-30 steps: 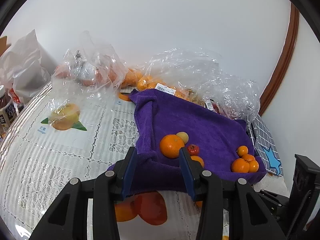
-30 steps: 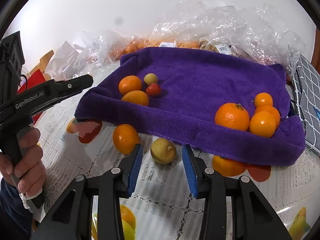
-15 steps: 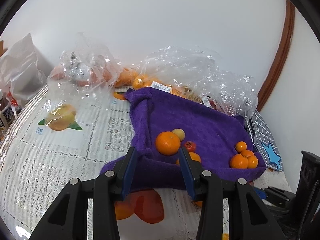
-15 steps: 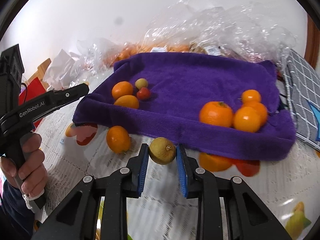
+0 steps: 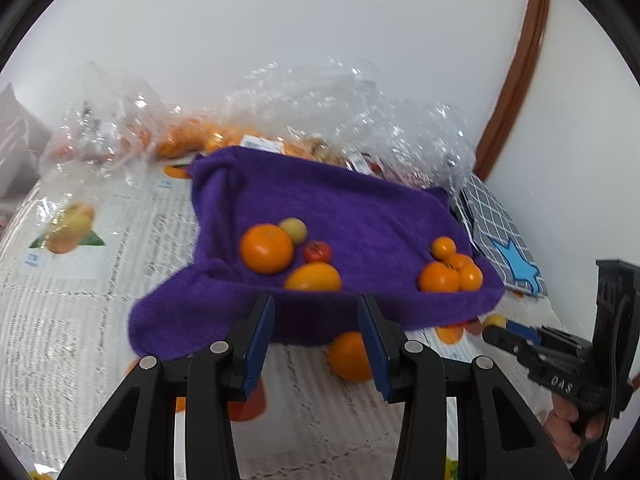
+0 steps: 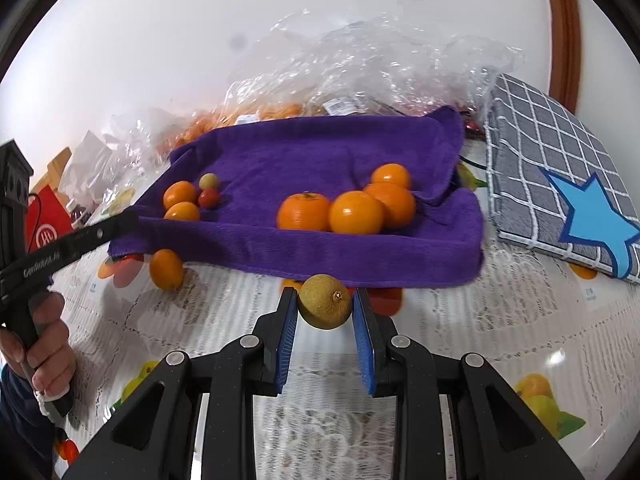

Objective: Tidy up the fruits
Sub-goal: 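Carry the lemon with the right tool while the left tool grasps a large orange, then lower the lemon onto the towel and open the right tool while the left tool places its orange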

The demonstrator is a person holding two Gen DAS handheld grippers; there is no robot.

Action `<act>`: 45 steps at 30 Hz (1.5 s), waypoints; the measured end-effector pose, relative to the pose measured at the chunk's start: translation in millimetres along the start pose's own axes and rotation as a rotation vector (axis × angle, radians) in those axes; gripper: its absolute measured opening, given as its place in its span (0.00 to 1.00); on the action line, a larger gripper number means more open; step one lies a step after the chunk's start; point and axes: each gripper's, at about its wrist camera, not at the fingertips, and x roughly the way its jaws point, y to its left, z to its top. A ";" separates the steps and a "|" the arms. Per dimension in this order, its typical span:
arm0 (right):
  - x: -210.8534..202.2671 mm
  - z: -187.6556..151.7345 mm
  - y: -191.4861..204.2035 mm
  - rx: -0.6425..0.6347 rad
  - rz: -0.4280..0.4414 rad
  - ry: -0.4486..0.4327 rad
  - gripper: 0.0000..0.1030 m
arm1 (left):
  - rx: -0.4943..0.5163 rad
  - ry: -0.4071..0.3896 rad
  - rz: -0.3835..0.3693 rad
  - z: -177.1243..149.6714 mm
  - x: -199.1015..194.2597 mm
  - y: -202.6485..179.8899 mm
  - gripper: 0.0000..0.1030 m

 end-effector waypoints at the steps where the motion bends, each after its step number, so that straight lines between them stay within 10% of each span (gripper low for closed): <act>1: -0.3 -0.4 -2.4 0.006 0.002 -0.001 0.27 | 0.008 0.007 -0.005 -1.2 1.6 -2.8 0.40; 23: 7.1 -3.0 -10.9 0.034 0.019 0.007 0.27 | 0.163 0.206 0.024 -21.5 36.2 -37.6 0.35; 45: 6.2 58.9 -36.0 0.023 -0.048 -0.074 0.27 | -0.057 0.067 -0.035 41.1 35.0 -15.1 0.34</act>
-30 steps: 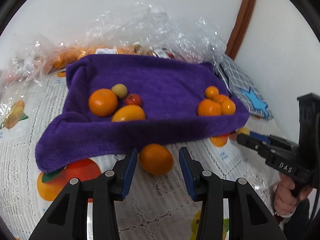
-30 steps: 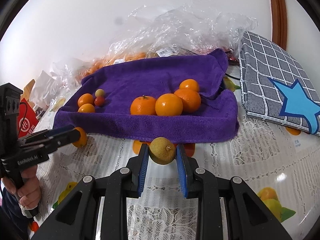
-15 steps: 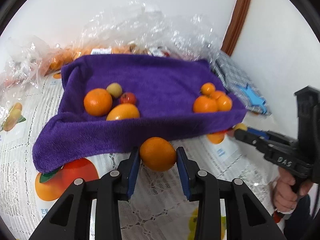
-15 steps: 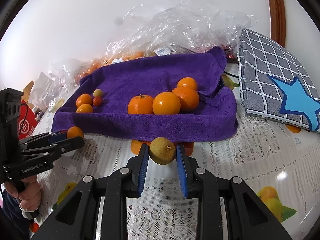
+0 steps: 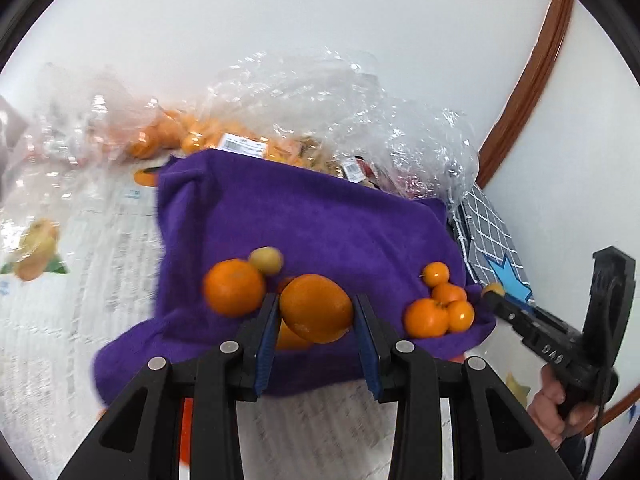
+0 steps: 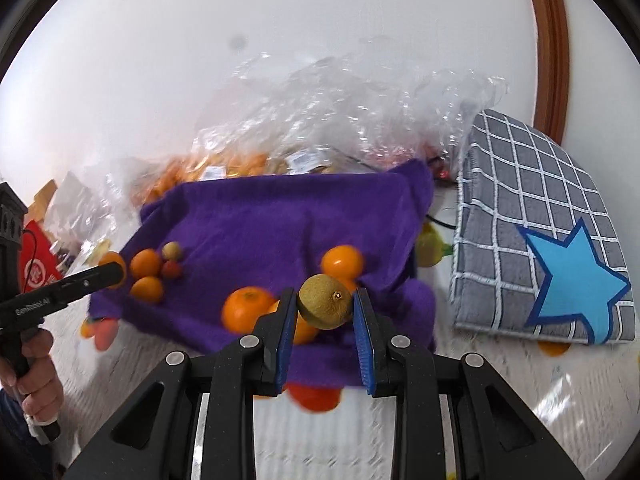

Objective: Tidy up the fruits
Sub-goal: 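Lower the lemon onto the towel and open the right tool while the left tool places its orange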

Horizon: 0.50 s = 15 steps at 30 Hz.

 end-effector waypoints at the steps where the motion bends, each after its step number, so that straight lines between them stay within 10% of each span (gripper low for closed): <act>1: 2.7 0.2 -3.6 0.004 -0.010 0.002 0.27 | 0.014 0.006 0.003 1.2 6.2 -5.2 0.34; 15: 17.8 -13.7 -17.5 0.032 -0.004 0.063 0.30 | 0.066 0.019 0.085 -3.7 18.8 -21.5 0.34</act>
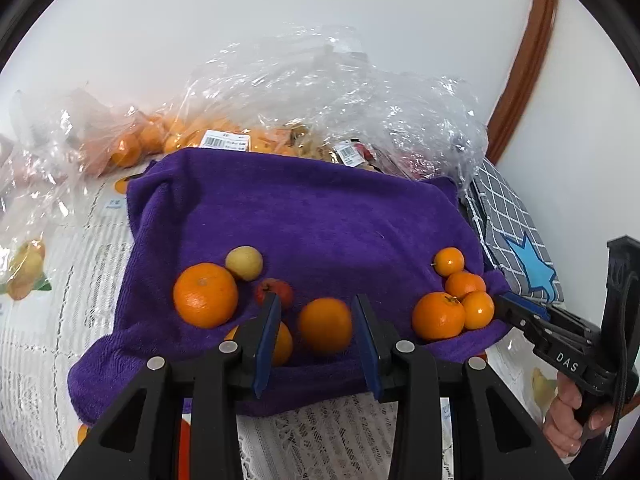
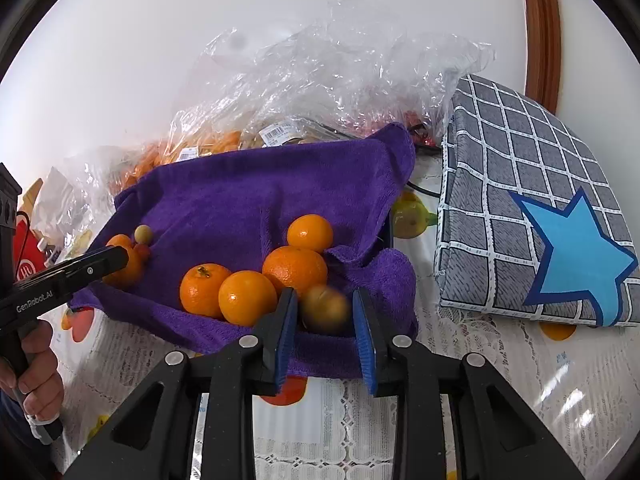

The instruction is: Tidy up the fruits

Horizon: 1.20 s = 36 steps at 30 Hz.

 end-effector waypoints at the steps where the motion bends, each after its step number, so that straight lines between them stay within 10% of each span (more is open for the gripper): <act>1: -1.3 -0.4 -0.3 0.004 0.003 0.000 0.32 | -0.009 -0.001 0.001 0.2 -1.7 1.2 0.34; 20: -134.6 0.3 40.7 0.002 -0.096 -0.101 0.57 | 0.005 -0.142 0.156 -19.9 -144.7 -30.5 0.69; 23: -161.1 -6.2 51.5 -0.005 -0.115 -0.138 0.77 | -0.003 -0.162 0.170 -24.7 -167.9 -33.1 0.77; 36: -220.5 -27.8 82.1 -0.038 -0.164 -0.205 0.95 | 0.013 -0.174 0.223 -37.0 -207.6 -46.7 0.79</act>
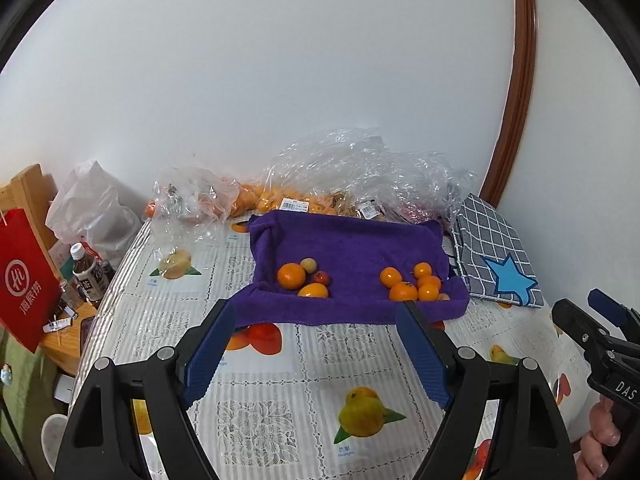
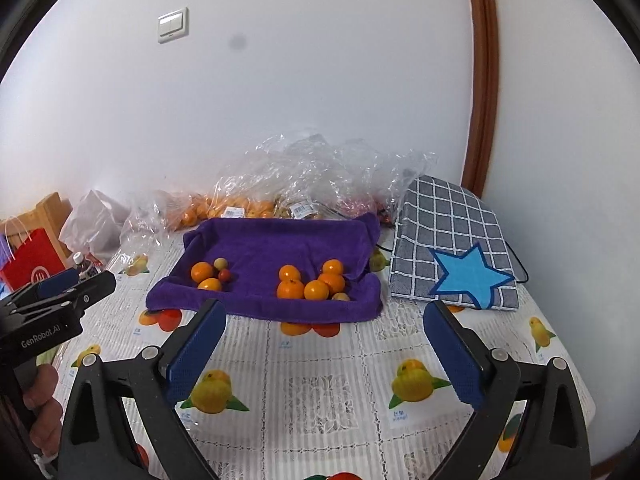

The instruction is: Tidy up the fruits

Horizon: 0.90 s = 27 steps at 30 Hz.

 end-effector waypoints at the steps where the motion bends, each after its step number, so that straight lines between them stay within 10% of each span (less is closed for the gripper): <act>1: -2.4 -0.8 -0.9 0.004 -0.004 0.000 0.95 | 0.002 0.000 0.000 0.1 -0.5 -0.7 0.79; 27: -6.9 -11.9 -20.6 0.084 -0.008 0.020 0.95 | 0.012 0.002 0.016 -0.5 2.4 -3.8 0.79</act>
